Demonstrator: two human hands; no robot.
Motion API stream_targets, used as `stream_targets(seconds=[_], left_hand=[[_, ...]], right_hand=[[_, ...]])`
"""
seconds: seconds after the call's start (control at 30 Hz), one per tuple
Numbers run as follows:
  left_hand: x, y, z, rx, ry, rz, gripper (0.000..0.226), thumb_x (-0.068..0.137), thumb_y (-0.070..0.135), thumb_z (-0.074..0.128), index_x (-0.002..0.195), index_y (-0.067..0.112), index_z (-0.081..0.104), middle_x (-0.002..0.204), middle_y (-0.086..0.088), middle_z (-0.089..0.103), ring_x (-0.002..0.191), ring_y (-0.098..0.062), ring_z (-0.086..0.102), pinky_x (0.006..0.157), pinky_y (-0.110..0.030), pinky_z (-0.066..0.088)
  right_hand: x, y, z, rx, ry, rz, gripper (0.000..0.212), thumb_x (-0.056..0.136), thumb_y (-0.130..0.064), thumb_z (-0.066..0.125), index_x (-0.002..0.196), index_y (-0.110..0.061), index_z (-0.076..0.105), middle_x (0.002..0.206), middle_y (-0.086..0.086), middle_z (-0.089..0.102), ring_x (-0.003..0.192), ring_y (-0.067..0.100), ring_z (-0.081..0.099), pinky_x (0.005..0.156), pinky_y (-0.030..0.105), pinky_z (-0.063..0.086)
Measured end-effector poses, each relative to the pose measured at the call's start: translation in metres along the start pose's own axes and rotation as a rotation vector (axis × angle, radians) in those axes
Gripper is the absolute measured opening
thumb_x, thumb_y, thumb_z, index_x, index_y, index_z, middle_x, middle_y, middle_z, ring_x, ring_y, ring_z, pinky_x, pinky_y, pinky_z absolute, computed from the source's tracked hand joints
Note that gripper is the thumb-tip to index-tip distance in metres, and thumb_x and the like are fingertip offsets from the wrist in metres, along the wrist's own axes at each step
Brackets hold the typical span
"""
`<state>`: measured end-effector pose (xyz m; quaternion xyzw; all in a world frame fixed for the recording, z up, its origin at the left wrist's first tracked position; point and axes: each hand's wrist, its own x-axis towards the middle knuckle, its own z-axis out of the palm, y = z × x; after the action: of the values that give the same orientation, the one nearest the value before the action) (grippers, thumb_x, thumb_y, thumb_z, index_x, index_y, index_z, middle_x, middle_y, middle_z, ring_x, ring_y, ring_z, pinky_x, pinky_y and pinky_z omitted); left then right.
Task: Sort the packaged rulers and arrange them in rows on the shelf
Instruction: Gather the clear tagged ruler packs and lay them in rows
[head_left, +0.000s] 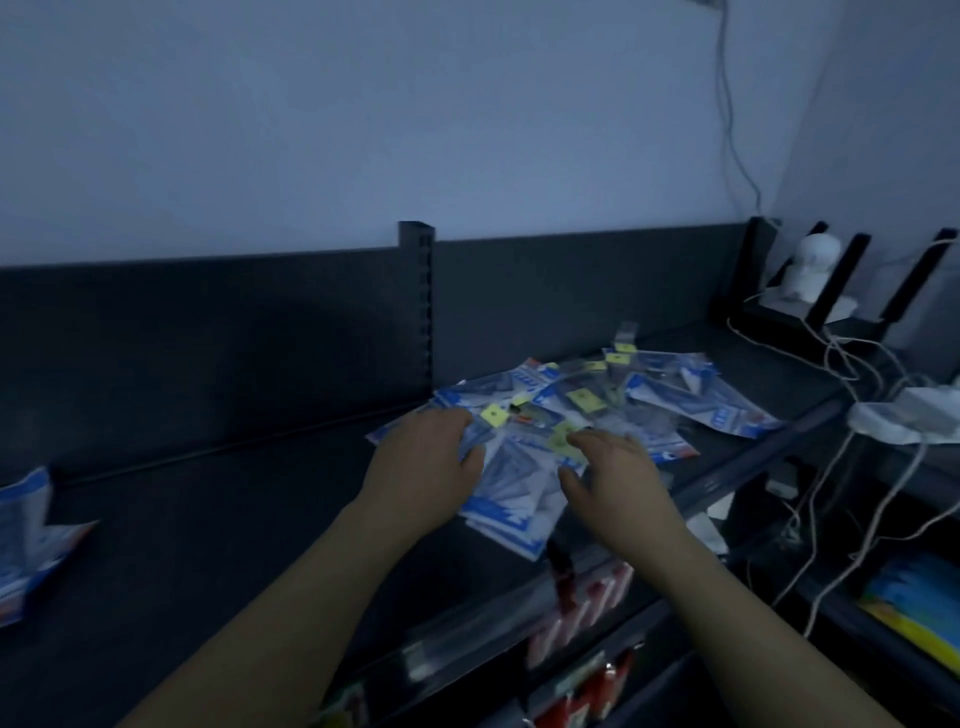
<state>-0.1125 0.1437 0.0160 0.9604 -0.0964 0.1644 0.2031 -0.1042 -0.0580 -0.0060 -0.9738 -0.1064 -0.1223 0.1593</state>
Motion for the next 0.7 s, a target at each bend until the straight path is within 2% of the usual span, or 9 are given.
stream_targets(seconds=[0.13, 0.3, 0.43, 0.53, 0.6, 0.7], left_hand=[[0.036, 0.028, 0.040, -0.124, -0.098, -0.073, 0.041, 0.097, 0.035, 0.050, 0.133, 0.017, 0.050, 0.126, -0.002, 0.058, 0.113, -0.019, 0.055, 0.092, -0.030, 0.045], [0.070, 0.042, 0.081, -0.084, -0.186, -0.089, 0.045, 0.095, 0.033, 0.054, 0.137, 0.016, 0.049, 0.133, -0.005, 0.054, 0.116, -0.020, 0.053, 0.093, -0.028, 0.042], [0.097, 0.047, 0.109, -0.076, -0.290, -0.012, 0.054, 0.092, 0.038, 0.056, 0.140, 0.017, 0.045, 0.143, -0.005, 0.045, 0.126, -0.021, 0.045, 0.101, -0.033, 0.041], [0.115, 0.047, 0.127, 0.051, -0.402, 0.060, 0.071, 0.087, 0.051, 0.056, 0.148, 0.022, 0.032, 0.154, -0.002, 0.030, 0.139, -0.024, 0.029, 0.112, -0.039, 0.030], [0.125, 0.041, 0.133, 0.068, -0.442, 0.075, 0.076, 0.084, 0.057, 0.055, 0.148, 0.023, 0.033, 0.156, -0.001, 0.026, 0.141, -0.023, 0.025, 0.114, -0.041, 0.026], [0.132, 0.031, 0.131, 0.037, -0.508, 0.142, 0.079, 0.083, 0.061, 0.055, 0.149, 0.023, 0.032, 0.156, 0.002, 0.022, 0.141, -0.021, 0.023, 0.113, -0.040, 0.027]], right_hand=[[0.012, 0.062, -0.014, 0.048, -0.022, 0.088, 0.043, 0.097, -0.028, 0.049, 0.136, -0.011, 0.049, 0.139, 0.006, 0.052, 0.127, 0.022, 0.046, 0.111, 0.038, 0.031], [0.032, 0.109, -0.017, 0.213, -0.053, 0.271, 0.043, 0.095, -0.028, 0.052, 0.135, -0.010, 0.052, 0.136, 0.010, 0.054, 0.120, 0.024, 0.053, 0.097, 0.032, 0.043], [0.054, 0.124, -0.007, 0.243, -0.073, 0.292, 0.050, 0.088, -0.037, 0.061, 0.131, -0.012, 0.055, 0.134, 0.006, 0.056, 0.117, 0.021, 0.055, 0.094, 0.029, 0.043], [0.064, 0.128, 0.002, 0.128, -0.148, 0.243, 0.058, 0.080, -0.051, 0.066, 0.127, -0.018, 0.058, 0.134, 0.004, 0.046, 0.122, 0.026, 0.041, 0.102, 0.038, 0.040], [0.070, 0.130, 0.006, 0.077, -0.184, 0.250, 0.055, 0.081, -0.055, 0.063, 0.125, -0.021, 0.058, 0.133, 0.002, 0.041, 0.123, 0.026, 0.035, 0.105, 0.039, 0.036], [0.081, 0.132, 0.009, 0.106, -0.103, 0.271, 0.048, 0.083, -0.054, 0.061, 0.115, -0.019, 0.063, 0.125, 0.004, 0.046, 0.121, 0.026, 0.036, 0.102, 0.036, 0.036]])
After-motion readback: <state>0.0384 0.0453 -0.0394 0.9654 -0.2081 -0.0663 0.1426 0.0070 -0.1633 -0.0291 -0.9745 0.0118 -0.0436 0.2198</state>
